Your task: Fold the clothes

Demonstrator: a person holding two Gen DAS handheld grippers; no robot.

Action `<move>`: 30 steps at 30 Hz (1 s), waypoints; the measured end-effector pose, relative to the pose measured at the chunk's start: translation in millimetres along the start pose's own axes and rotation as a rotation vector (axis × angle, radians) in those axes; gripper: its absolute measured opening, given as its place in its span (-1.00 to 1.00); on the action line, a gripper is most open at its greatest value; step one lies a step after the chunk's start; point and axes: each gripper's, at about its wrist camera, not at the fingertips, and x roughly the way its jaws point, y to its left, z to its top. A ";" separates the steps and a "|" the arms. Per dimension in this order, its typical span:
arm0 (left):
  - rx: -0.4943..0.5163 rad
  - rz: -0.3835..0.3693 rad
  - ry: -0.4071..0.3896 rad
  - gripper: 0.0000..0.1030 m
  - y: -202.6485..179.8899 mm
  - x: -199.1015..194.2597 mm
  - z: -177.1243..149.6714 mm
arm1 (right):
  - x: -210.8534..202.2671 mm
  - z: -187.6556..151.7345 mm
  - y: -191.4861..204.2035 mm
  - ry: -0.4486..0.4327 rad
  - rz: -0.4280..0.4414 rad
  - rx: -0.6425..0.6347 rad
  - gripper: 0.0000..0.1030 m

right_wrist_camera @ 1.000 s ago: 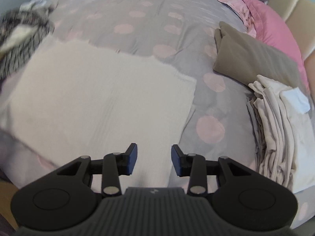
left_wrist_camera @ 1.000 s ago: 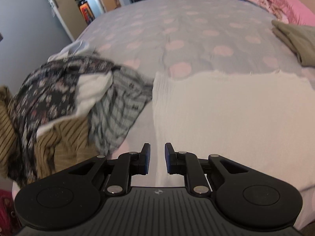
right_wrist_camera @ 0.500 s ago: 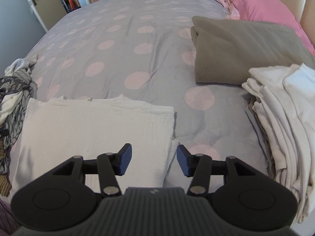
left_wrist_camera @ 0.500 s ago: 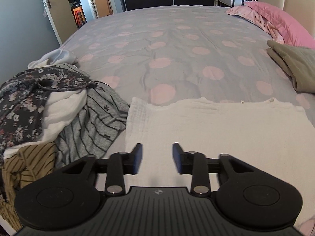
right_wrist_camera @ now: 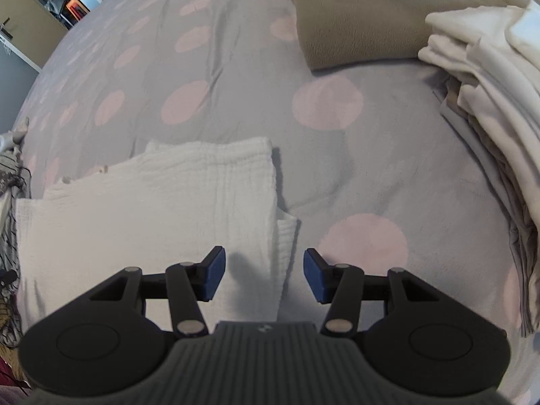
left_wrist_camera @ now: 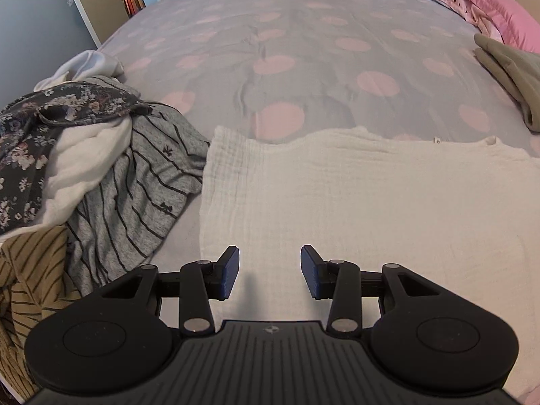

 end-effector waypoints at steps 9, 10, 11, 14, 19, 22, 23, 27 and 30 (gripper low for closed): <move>0.005 -0.006 -0.009 -0.26 -5.2 -3.0 3.2 | 20.0 -3.0 -7.9 0.091 0.047 0.061 -0.84; 0.006 -0.005 -0.011 -0.26 -5.3 -3.8 3.2 | 16.9 -3.1 -5.9 0.088 0.051 0.056 -0.85; 0.006 -0.004 -0.012 -0.26 -5.4 -4.6 3.1 | 13.7 -3.3 -3.9 0.084 0.055 0.051 -0.87; 0.005 -0.011 -0.027 -0.26 -4.9 -10.3 2.1 | 0.2 -3.8 3.2 0.068 0.078 0.037 -0.87; -0.002 -0.016 -0.044 -0.26 -0.8 -18.5 -0.3 | -36.5 -5.5 21.8 0.013 0.160 0.014 -0.87; -0.002 0.002 -0.053 -0.26 2.7 -22.4 -3.8 | -58.6 -7.5 40.3 -0.024 0.219 -0.013 -0.87; -0.004 0.004 -0.054 -0.26 4.6 -23.7 -5.2 | -64.4 -8.9 47.3 -0.032 0.241 -0.022 -0.87; -0.018 0.003 -0.061 -0.26 14.3 -30.8 -10.4 | -79.9 -15.8 77.0 -0.033 0.321 -0.047 -0.88; -0.033 -0.011 -0.081 -0.26 23.6 -38.2 -13.4 | -85.7 -20.2 103.4 -0.016 0.371 -0.060 -0.88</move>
